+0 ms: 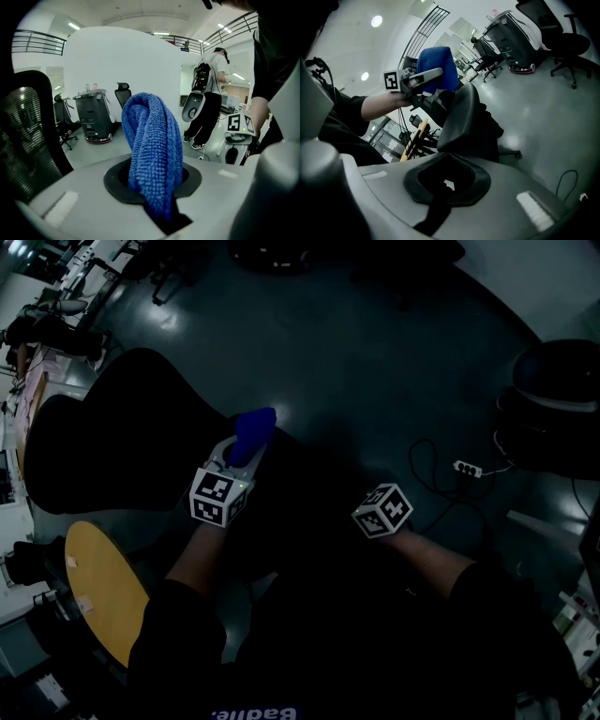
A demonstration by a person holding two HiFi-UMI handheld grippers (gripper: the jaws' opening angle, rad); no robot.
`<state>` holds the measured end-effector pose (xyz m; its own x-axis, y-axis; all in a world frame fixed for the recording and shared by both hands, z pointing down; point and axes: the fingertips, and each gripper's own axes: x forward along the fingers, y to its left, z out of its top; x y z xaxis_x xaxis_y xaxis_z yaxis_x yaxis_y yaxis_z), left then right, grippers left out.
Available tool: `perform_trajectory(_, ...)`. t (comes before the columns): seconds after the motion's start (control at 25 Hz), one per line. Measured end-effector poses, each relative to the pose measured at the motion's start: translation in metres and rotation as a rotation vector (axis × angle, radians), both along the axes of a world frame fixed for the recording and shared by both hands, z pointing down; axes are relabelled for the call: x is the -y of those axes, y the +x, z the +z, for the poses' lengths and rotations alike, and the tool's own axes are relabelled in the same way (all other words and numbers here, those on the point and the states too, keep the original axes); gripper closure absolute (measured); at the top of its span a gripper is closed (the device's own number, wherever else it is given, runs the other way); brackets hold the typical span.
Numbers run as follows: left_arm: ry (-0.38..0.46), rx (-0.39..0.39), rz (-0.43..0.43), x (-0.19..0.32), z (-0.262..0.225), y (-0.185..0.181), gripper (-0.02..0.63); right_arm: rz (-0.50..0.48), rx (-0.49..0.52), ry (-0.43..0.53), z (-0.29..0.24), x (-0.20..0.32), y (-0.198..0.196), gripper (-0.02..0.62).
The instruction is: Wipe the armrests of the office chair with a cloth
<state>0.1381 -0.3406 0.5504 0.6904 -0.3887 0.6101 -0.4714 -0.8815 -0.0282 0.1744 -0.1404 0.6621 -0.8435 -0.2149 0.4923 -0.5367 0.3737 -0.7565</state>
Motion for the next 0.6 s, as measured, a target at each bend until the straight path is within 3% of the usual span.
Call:
perform_trajectory(0.2,0.054,0.062,-0.002,0.038,0.015,0.002,0.499,0.012,0.014,-0.001,-0.001,0.000,-0.001,0.591)
perform_trajectory(0.4,0.037,0.141,-0.015,0.057,0.044,0.010,0.499,0.017,0.010,-0.011,0.002,-0.002,-0.003,0.591)
perform_trajectory(0.6,0.018,0.206,0.055,0.049,0.074,0.025,0.498,-0.022,0.005,-0.008,0.002,-0.006,-0.013,0.591)
